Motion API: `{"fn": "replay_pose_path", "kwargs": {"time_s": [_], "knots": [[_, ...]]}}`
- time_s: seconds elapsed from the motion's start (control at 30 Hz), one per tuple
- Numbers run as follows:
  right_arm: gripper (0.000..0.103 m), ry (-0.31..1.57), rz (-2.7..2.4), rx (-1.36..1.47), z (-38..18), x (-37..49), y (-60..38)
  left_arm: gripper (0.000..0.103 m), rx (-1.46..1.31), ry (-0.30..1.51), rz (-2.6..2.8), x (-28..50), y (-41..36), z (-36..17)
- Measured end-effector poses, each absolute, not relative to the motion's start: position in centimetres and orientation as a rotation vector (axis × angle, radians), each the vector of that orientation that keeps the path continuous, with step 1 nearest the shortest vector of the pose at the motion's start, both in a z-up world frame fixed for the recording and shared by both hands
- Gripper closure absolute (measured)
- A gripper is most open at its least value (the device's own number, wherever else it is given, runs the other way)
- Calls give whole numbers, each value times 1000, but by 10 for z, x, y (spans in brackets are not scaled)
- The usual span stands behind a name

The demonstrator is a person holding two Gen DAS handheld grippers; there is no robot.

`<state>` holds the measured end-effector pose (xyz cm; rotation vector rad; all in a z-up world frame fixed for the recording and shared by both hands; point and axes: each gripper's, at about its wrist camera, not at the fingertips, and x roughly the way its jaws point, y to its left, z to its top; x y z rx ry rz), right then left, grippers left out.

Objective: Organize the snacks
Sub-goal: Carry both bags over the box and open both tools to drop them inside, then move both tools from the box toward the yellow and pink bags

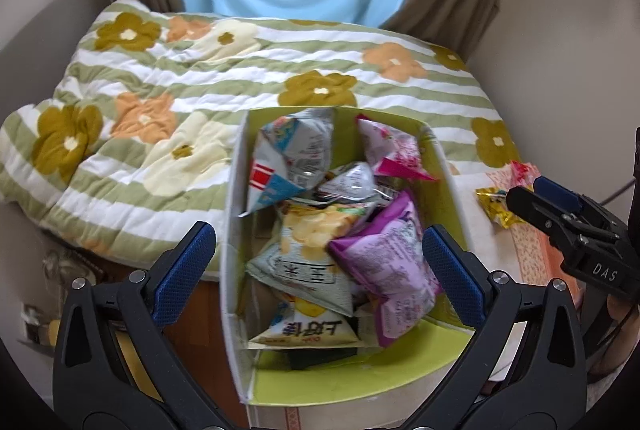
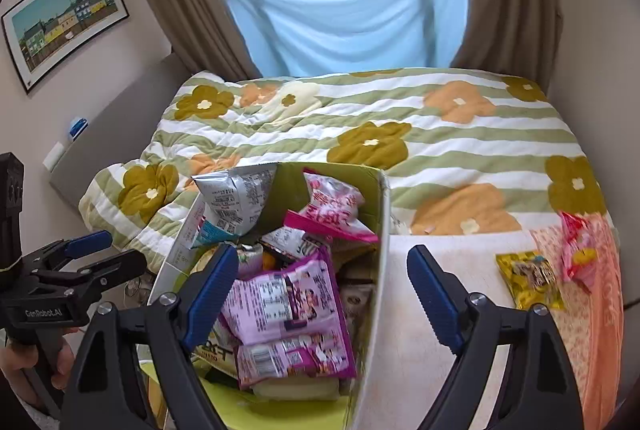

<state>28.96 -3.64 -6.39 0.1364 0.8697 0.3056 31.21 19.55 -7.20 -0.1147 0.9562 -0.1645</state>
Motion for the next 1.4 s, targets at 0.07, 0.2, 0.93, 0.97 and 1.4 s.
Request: {"fn": "replay_pose_path", "kwargs": {"time_s": [0.07,0.2,0.93,0.97,1.4], "knots": [[19,871,276,147,-63,282,-43,0,-107,959,-193,313,186,-72],[19,872,216,165,-61,268,-66,0,-97,958,-256,317,157,-70],[1,858,58,250,-83,310,-312,0,-86,1099,-335,373,-109,-118],[1,874,69,251,-90,318,-322,0,-91,1118,-332,378,-121,-126],[1,1025,131,327,-163,384,-388,1,-146,1282,-215,430,-211,-237]]}}
